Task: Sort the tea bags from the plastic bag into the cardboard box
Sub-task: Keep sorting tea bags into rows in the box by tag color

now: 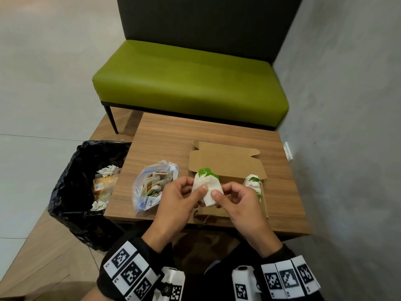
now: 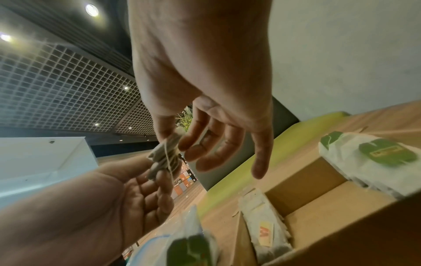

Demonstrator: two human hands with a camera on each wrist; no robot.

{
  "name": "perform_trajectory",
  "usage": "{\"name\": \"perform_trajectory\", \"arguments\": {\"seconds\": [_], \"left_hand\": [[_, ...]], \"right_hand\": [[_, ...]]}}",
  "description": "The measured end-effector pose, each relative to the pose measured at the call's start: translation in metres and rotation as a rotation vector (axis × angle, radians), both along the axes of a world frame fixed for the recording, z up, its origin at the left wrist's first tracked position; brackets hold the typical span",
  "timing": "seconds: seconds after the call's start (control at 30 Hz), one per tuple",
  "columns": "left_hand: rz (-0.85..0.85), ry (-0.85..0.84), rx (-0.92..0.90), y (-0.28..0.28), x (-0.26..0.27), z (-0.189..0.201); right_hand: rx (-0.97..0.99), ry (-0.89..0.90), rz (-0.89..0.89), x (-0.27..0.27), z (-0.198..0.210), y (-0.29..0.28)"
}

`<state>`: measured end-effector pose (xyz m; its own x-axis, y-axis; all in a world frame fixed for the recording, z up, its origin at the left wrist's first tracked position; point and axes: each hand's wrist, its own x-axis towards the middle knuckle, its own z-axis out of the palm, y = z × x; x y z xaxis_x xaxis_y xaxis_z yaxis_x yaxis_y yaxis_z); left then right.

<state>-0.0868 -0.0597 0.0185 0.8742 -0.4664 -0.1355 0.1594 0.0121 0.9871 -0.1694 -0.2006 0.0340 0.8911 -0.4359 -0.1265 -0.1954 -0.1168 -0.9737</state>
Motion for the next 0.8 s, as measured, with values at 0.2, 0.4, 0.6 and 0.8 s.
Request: {"name": "perform_trajectory", "arguments": {"seconds": [0.2,0.4,0.6,0.8], "left_hand": [[0.024,0.036,0.015,0.009,0.006,-0.002],[0.049,0.039,-0.015,0.014,0.007,-0.003],[-0.097,0.128,-0.144,0.019,0.006,0.004],[-0.282,0.227,-0.184,0.014,-0.002,0.012]], "right_hand": [[0.094,-0.014,-0.122,-0.002,-0.013,-0.006],[0.179,-0.145,-0.246,-0.009,-0.011,-0.011],[0.114,-0.200,-0.264,-0.011,-0.012,-0.011],[0.091,-0.207,-0.193,-0.010,-0.019,0.002]]}}
